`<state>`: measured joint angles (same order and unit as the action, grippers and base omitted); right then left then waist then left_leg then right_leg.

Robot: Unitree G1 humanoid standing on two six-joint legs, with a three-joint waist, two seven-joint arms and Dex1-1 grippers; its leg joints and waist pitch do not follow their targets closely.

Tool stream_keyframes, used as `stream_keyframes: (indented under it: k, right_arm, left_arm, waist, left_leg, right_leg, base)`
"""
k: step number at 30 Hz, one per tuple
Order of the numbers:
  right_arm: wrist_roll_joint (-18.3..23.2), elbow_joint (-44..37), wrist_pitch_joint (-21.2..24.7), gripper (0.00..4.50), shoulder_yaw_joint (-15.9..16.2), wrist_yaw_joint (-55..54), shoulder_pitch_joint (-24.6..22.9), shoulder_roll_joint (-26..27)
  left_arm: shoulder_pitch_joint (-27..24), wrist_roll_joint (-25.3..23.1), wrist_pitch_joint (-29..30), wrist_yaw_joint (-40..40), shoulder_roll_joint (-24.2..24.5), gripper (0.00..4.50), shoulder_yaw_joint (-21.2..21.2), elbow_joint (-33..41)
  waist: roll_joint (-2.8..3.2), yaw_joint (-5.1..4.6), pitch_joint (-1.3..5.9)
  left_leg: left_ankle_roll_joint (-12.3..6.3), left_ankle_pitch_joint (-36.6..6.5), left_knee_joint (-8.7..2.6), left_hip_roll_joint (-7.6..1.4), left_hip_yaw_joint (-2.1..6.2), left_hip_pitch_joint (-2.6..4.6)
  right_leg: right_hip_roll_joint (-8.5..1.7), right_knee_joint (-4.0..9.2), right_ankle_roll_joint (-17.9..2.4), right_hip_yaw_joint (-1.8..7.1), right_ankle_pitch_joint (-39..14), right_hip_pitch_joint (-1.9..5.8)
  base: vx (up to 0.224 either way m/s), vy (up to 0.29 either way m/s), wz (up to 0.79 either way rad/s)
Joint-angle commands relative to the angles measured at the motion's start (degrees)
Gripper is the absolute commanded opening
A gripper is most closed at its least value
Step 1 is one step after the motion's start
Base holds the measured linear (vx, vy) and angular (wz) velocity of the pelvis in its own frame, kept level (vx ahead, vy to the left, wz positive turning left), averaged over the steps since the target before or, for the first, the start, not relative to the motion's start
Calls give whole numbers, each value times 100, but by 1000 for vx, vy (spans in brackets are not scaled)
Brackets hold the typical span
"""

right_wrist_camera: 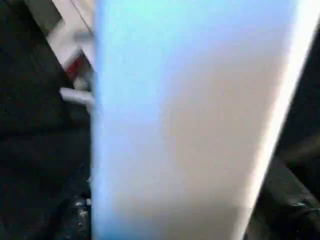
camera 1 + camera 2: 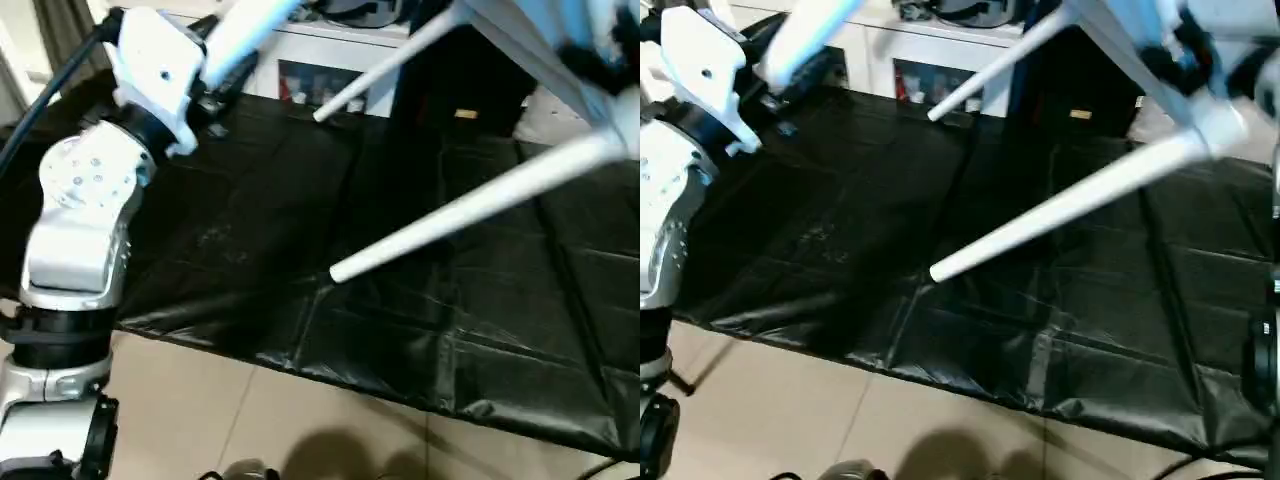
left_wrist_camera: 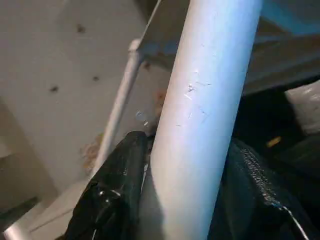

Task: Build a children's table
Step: Flip table

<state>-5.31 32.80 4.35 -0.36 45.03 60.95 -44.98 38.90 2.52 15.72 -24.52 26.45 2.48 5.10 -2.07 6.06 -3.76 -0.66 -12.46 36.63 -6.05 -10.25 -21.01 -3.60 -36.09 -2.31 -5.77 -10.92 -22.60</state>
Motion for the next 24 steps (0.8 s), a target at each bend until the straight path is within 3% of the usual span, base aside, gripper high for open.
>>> stream_keyframes:
  k: [1,2,3,4,5,6,7,8,9,11,12,13,14,15,16,17,18,20,21,22,24]
  right_arm:
    - [423,-213,-691,333,578,837,64,530]
    - [473,-183,-865,346,521,811,77,577]
    - [606,-65,-1170,358,352,745,126,712]
    - [606,-65,-1170,366,352,745,126,712]
    - [942,-56,-1250,372,4,667,180,940]
    - [1141,-76,-1263,378,-194,642,210,1061]
    - [1456,-167,-1275,385,-475,620,258,1217]
    - [1584,-202,-1337,395,-599,575,285,1281]
    - [2014,-336,-1379,395,-947,503,354,1443]
    - [2413,-480,-1428,421,-1211,456,376,1553]
    - [2724,-732,-1316,425,-1354,438,201,1627]
    - [2801,-833,-1257,431,-1369,433,98,1644]
    - [2821,-860,-1241,442,-1372,431,70,1649]
    - [3072,-1358,-977,447,-1428,331,-435,1802]
    - [3215,-1673,-796,450,-1457,267,-743,1917]
    - [3311,-1889,-674,450,-1477,193,-956,2010]
    - [3348,-2306,-585,450,-1437,-10,-1469,2226]
    - [3359,-2618,-558,450,-1377,-168,-1957,2420]
    - [3369,-2733,-556,450,-1371,-270,-2183,2529]
    - [3412,-2857,-509,450,-1372,-445,-2486,2684]
    - [3442,-3003,-411,450,-1349,-686,-2888,2860]
  left_arm:
    - [115,145,262,38,-299,190,-491,-247]
    - [126,106,260,50,-298,190,-483,-276]
    - [142,21,316,45,-348,190,-446,-310]
    - [142,21,316,45,-348,190,-446,-310]
    - [141,-56,314,21,-372,190,-454,-349]
    - [137,-88,294,6,-371,190,-470,-369]
    - [117,-134,289,12,-362,190,-486,-395]
    - [110,-146,282,15,-362,189,-491,-413]
    - [94,-174,274,32,-356,189,-502,-469]
    - [78,-206,237,44,-348,187,-502,-543]
    - [47,-304,24,73,-311,186,-508,-687]
    - [31,-356,-82,85,-294,185,-510,-744]
    - [27,-370,-110,88,-290,183,-510,-759]
    - [-52,-410,-189,108,-277,180,-456,-842]
    - [-99,-418,-125,120,-276,178,-403,-842]
    - [-124,-414,-113,142,-281,178,-360,-842]
    - [-173,-398,-149,143,-277,175,-299,-841]
    - [-228,-384,-149,175,-273,173,-256,-841]
    - [-260,-362,-137,191,-270,172,-225,-836]
    - [-309,-328,-147,199,-265,172,-194,-837]
    - [-378,-256,-194,153,-261,168,-157,-828]
  waist:
    - [-114,-46,290]
    - [-81,-46,291]
    - [-92,-87,280]
    - [-92,-87,280]
    - [-46,-114,266]
    - [-52,-139,259]
    - [-56,-176,252]
    - [16,-168,252]
    - [25,-201,259]
    - [125,-214,272]
    - [136,-198,256]
    - [168,-154,251]
    - [155,-147,253]
    - [160,-120,247]
    - [198,-97,219]
    - [198,-101,233]
    - [206,-168,220]
    - [241,-167,264]
    - [202,-174,292]
    - [239,-146,312]
    - [217,-103,269]
  left_leg:
    - [-131,-1661,-414,-690,356,96]
    - [-121,-1701,-413,-690,365,92]
    - [-75,-1900,-423,-705,385,94]
    - [-75,-1900,-423,-705,385,94]
    - [-3,-2138,-426,-702,409,134]
    - [3,-2249,-431,-704,407,150]
    - [76,-2489,-438,-711,447,183]
    - [113,-2627,-444,-710,467,204]
    - [216,-2965,-464,-749,483,283]
    - [347,-3368,-544,-813,528,281]
    - [431,-3563,-586,-836,514,309]
    - [520,-3633,-565,-807,485,367]
    - [549,-3624,-557,-793,478,386]
    - [568,-3554,-543,-779,459,399]
    - [520,-3410,-594,-791,465,358]
    - [551,-3390,-621,-808,490,333]
    - [644,-3575,-712,-835,565,252]
    - [828,-3940,-743,-845,578,318]
    - [833,-3878,-729,-822,570,316]
    - [777,-3634,-705,-800,552,283]
    - [602,-3249,-629,-765,495,323]
  right_leg:
    - [-735,655,-542,390,-3157,139]
    - [-737,650,-544,390,-3160,138]
    - [-750,673,-486,381,-3304,120]
    - [-750,673,-486,381,-3304,120]
    - [-753,718,-429,368,-3517,97]
    - [-750,744,-405,373,-3579,83]
    - [-745,772,-353,315,-3731,83]
    - [-738,790,-327,295,-3746,89]
    - [-721,831,-304,240,-3637,69]
    - [-680,791,-290,162,-3185,138]
    - [-679,790,-308,175,-3029,113]
    - [-705,818,-327,204,-3033,69]
    - [-717,819,-344,211,-3044,57]
    - [-747,836,-360,230,-3099,51]
    - [-763,873,-269,268,-3097,112]
    - [-775,837,-267,263,-3047,145]
    - [-726,820,-195,205,-3077,243]
    - [-724,780,-260,203,-2896,226]
    - [-770,760,-353,223,-2857,235]
    - [-824,757,-401,270,-2851,249]
    - [-888,868,-365,298,-3199,184]
  base:
    - [0,0,0]
    - [0,0,0]
    - [0,0,0]
    - [0,0,0]
    - [0,0,0]
    - [0,0,0]
    - [0,0,0]
    - [0,0,0]
    - [-55,28,2]
    - [-51,35,1]
    - [0,0,0]
    - [0,0,0]
    - [0,0,0]
    - [0,0,0]
    - [0,0,0]
    - [0,0,0]
    - [0,0,0]
    - [0,0,0]
    - [0,0,0]
    - [0,0,0]
    - [0,0,0]
